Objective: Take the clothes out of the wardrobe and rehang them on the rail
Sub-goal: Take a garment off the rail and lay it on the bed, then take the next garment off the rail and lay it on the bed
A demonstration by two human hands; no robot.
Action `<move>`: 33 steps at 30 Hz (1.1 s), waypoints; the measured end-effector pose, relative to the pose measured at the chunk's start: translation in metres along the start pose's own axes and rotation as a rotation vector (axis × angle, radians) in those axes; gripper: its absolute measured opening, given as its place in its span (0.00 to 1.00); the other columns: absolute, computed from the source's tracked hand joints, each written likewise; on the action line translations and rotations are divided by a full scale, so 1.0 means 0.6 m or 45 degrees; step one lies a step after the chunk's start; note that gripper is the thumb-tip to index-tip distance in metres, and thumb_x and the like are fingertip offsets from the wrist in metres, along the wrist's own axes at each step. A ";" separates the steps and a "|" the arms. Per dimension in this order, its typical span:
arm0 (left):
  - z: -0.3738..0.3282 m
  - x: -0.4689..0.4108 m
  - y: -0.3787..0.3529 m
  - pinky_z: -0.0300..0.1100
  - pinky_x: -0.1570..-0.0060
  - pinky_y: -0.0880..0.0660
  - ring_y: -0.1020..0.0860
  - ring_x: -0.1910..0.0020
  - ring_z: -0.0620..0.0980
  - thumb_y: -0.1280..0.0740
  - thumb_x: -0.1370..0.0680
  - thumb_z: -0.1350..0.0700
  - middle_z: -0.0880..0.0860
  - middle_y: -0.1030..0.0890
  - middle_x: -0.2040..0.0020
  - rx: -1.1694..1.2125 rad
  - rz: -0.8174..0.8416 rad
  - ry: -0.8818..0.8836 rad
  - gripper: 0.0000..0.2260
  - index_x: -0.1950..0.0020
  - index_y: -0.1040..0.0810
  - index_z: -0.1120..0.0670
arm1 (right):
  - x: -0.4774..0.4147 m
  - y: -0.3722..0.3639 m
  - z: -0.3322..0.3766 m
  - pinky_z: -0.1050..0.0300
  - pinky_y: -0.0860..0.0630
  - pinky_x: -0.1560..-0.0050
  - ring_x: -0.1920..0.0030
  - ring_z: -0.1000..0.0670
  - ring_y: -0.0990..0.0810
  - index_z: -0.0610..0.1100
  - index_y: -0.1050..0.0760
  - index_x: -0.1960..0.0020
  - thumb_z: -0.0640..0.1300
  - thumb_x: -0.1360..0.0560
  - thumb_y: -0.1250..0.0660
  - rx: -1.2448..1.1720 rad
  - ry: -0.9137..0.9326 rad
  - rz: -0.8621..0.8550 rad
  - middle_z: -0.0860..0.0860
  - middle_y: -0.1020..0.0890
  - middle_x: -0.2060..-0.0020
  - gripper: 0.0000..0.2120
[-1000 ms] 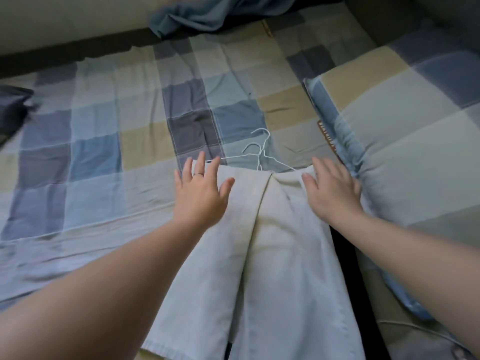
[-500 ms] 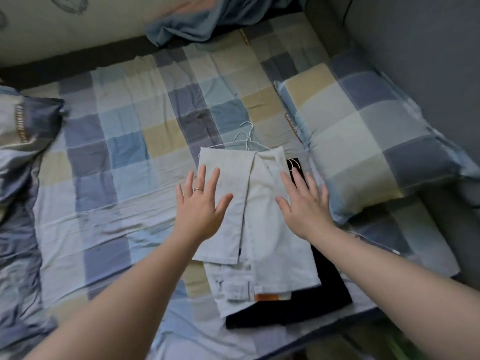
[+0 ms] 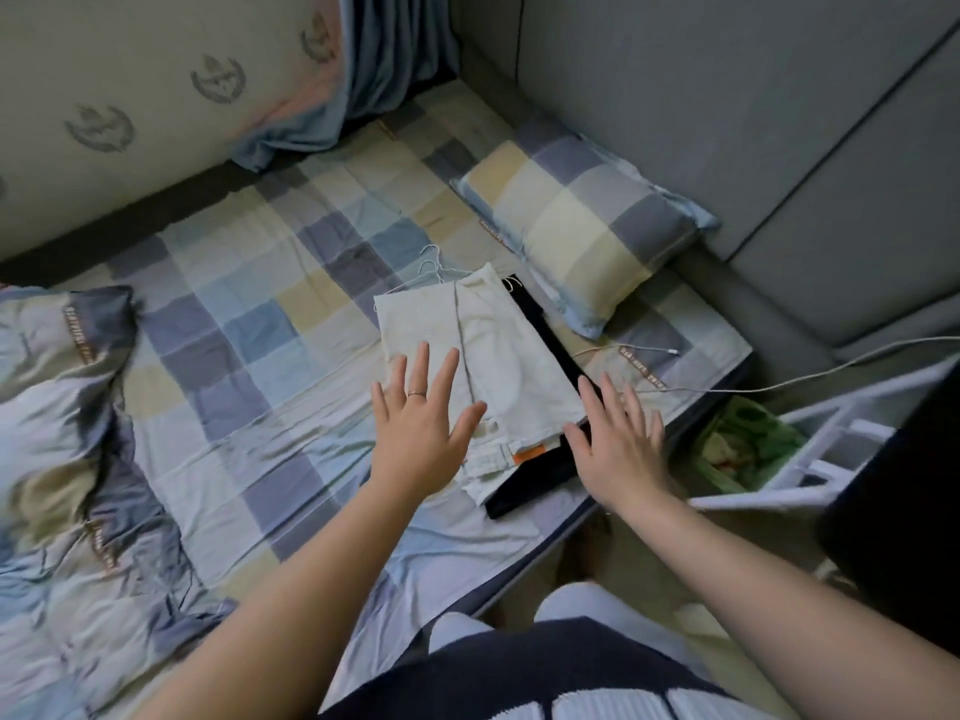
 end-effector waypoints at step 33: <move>-1.082 0.822 -0.266 0.55 0.24 0.66 0.66 0.21 0.49 0.58 0.21 0.30 0.46 0.61 0.19 0.024 0.260 -2.110 0.32 0.19 0.56 0.40 | 1.188 0.222 -0.693 0.36 0.50 0.27 0.21 0.46 0.51 0.54 0.49 0.21 0.61 0.20 0.54 0.153 -1.428 -0.971 0.53 0.48 0.21 0.29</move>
Point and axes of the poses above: each hand's wrist, its own x-axis away from the middle knuckle, its own y-axis out of the back of the hand, z = x × y, the point moved 8 cm from there along -x, towards the middle knuckle
